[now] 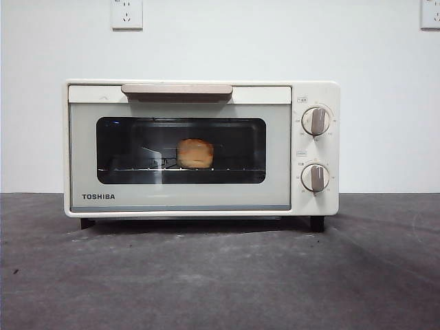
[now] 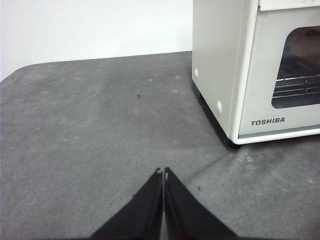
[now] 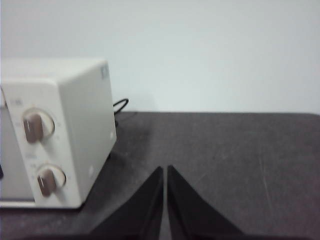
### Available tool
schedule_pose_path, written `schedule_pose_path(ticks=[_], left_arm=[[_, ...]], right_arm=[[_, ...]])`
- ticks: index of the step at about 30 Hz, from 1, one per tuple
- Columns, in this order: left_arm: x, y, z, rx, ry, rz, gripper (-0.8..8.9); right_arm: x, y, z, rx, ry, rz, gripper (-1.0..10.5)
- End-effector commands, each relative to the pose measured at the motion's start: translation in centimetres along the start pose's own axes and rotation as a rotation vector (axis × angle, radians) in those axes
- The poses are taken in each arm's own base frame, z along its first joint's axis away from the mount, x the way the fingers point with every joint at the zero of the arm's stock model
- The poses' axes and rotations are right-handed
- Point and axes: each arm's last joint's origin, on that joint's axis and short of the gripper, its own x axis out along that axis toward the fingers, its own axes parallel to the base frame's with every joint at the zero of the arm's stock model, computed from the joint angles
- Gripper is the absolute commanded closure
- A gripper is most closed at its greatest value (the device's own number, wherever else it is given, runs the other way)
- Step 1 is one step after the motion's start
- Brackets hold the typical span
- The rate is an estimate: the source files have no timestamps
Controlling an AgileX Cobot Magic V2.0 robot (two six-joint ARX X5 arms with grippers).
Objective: The left arm flap open the oven, the right arm pick bread and place it into oven, the left arm flap close the oven
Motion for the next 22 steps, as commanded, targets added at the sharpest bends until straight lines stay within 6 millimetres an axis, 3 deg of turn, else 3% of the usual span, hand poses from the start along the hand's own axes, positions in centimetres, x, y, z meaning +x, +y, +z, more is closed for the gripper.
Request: schedule_pose_path(ticks=[1, 12, 22], left_arm=[[0.2, 0.0, -0.7, 0.003, 0.026, 0.004, 8.03], [0.2, 0.0, -0.7, 0.003, 0.026, 0.004, 8.03], [0.2, 0.0, -0.7, 0.003, 0.026, 0.004, 8.03]], right_arm=[[0.1, -0.1, -0.8, 0.039, 0.013, -0.003, 9.4], [-0.1, -0.2, -3.3, 0.061, 0.232, -0.031, 9.4], [0.0, -0.2, -3.1, 0.068, 0.208, -0.023, 9.4]])
